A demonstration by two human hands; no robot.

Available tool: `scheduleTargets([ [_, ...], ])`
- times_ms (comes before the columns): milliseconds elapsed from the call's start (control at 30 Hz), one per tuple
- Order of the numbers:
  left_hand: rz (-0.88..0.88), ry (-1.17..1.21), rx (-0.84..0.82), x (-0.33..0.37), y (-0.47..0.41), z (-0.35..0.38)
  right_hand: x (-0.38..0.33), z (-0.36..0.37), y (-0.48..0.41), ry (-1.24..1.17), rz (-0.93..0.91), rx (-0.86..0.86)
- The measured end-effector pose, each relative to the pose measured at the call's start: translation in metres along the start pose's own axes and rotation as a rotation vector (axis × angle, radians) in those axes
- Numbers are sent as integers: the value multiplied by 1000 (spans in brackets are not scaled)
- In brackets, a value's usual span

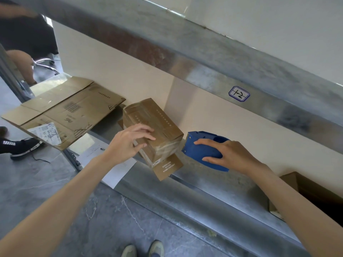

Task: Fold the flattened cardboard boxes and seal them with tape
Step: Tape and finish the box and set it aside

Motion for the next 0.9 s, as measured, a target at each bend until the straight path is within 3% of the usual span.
scheduleTargets([
  [433,-8,-51,-53,-8,-3,-2,3,1,-11,-29,-14,-12],
  [633,-6,-132,-4,-1,-1,9,0,1,-14,-34,-25,-1],
  [900,79,-242,-6,-4,-3,6,3,0,-14,-19,-37,-10],
])
Point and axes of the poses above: each hand's wrist, its own y-axis away from the middle knuckle, its own z-axis out of the palm, x = y × z, the point moved 5 cm from there along -y, towards the middle knuckle, and after that the axes turned 15 degrees about z, right-handed, at the moved point
